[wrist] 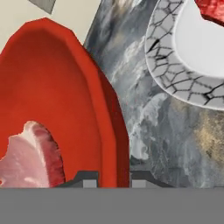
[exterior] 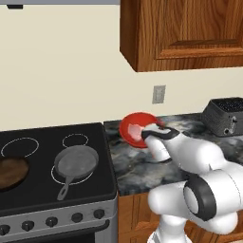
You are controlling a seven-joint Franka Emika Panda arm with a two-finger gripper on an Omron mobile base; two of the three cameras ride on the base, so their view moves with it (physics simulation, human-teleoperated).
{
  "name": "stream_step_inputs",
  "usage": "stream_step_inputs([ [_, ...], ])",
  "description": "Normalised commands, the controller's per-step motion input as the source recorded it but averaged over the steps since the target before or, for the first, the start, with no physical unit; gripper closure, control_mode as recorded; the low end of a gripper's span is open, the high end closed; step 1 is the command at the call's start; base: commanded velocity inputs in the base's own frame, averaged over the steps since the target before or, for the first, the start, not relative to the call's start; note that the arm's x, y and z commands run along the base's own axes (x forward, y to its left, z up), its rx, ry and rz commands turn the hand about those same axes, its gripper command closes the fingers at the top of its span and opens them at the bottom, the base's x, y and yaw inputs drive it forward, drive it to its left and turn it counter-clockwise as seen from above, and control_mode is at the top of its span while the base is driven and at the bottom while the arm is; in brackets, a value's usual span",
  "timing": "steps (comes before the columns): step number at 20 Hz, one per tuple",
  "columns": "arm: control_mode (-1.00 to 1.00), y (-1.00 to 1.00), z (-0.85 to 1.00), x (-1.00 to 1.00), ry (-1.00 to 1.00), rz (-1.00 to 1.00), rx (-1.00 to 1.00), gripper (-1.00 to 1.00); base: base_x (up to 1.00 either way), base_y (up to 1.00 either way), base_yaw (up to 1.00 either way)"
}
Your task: Place one of the steaks on the plate and the other in the bowl. Then place the bowl in the fridge.
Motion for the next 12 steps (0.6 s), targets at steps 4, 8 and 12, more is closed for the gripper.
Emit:
stream_step_inputs([
  [4,-1.00,-0.37,1.00,-0.28,0.06,0.02,-0.06,1.00,0.00,0.00,0.00],
  [8,-1.00,-0.43,1.00,-0.51,0.25,0.04,-0.03,1.00,0.00,0.00,0.00],
  [12,-1.00,-0.43,0.96,-0.68,0.39,0.10,-0.05,1.00,0.00,0.00,0.00],
])
